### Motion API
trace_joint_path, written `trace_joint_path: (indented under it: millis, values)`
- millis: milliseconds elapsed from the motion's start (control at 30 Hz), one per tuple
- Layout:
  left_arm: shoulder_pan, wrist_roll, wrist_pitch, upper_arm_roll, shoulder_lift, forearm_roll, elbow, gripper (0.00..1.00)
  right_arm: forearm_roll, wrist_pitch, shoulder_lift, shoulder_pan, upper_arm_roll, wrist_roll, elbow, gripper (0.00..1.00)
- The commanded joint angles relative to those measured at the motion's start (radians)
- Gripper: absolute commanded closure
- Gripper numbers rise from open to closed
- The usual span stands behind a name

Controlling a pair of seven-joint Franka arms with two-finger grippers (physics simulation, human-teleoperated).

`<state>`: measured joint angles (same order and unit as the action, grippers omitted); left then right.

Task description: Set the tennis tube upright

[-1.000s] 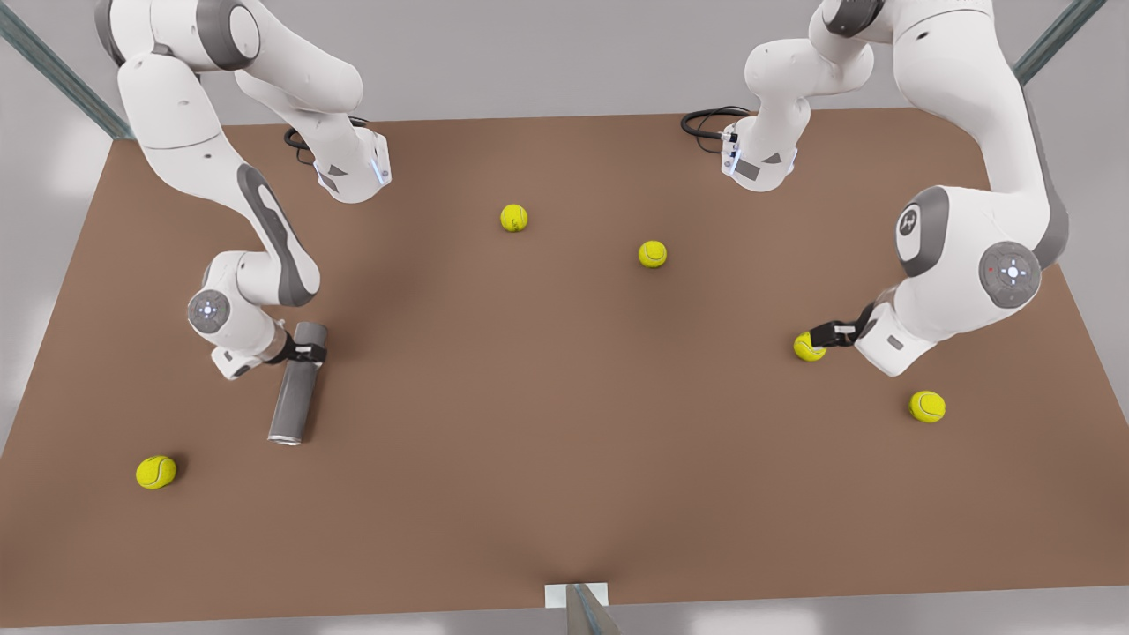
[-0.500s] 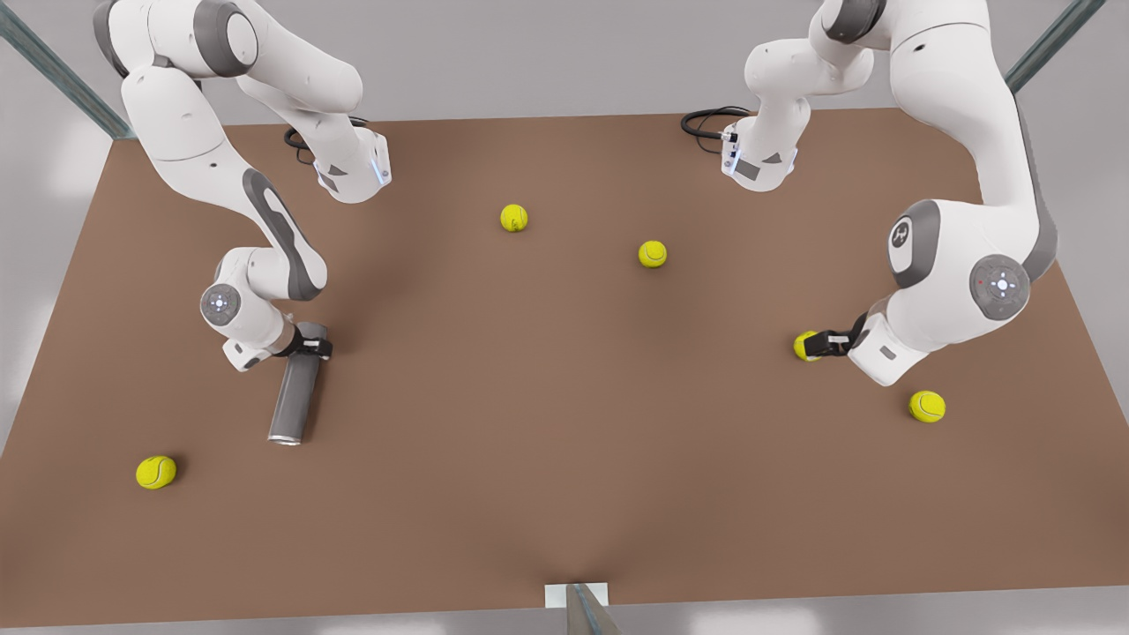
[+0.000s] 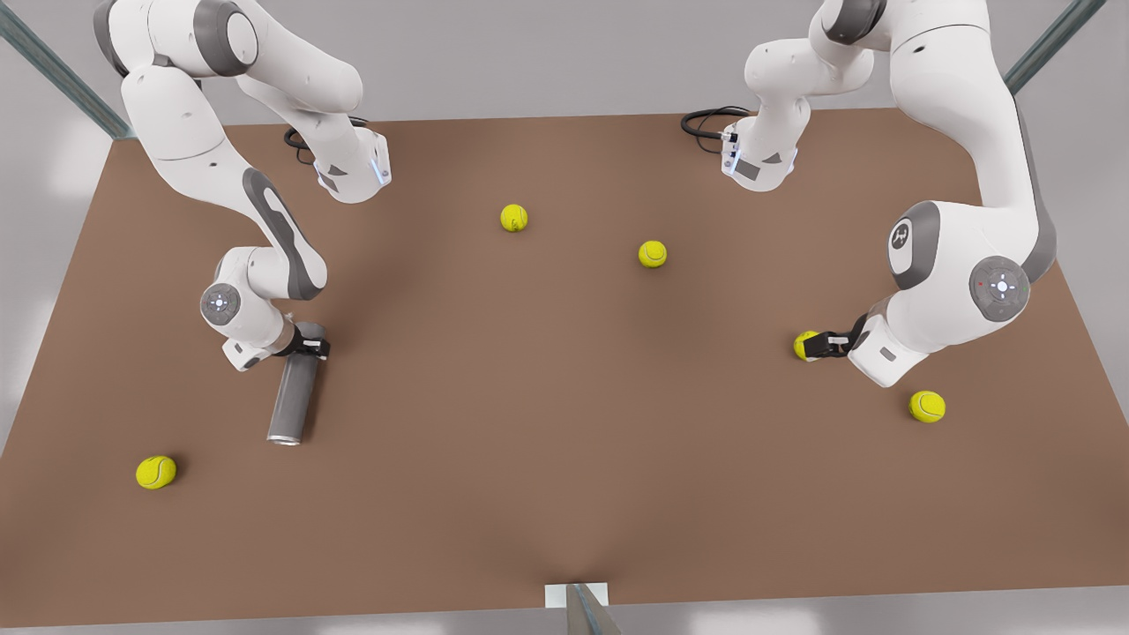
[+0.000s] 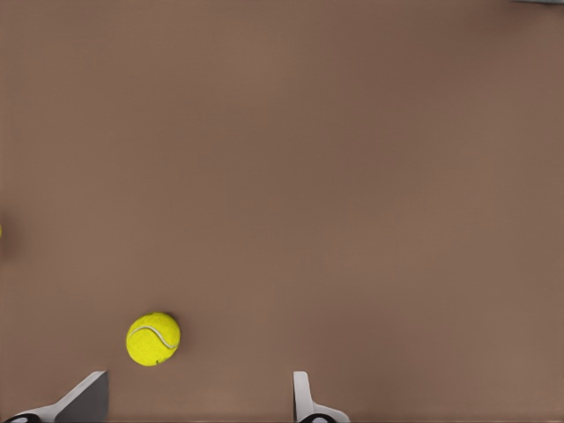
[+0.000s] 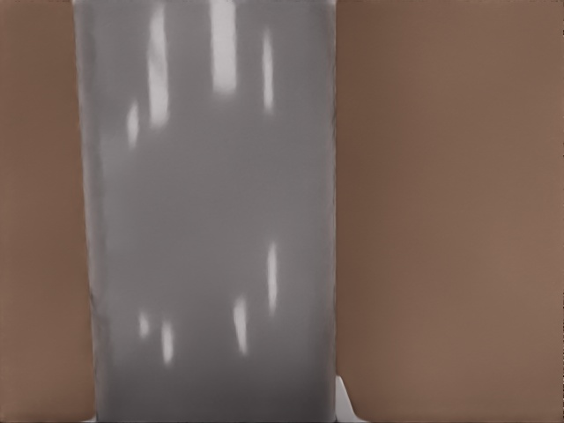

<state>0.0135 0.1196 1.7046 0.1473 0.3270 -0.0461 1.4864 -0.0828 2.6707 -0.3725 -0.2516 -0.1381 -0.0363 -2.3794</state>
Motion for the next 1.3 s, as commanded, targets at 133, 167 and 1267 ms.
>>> trace_joint_path:
  millis: [133,167,1267]
  values:
    - [-0.012,0.021,-0.003,0.000,-0.011,0.006,0.000,0.01,0.000,0.002,0.000,0.000,0.000,0.006,-0.001,0.24]
    - [-0.007,0.020,0.003,0.000,-0.005,0.008,-0.002,0.01,0.000,0.002,0.000,-0.002,0.000,0.006,-0.001,0.25]
    - [-0.021,0.026,0.017,0.002,-0.002,-0.001,-0.006,0.01,0.117,-0.090,-0.213,0.709,-0.011,0.284,0.551,0.25]
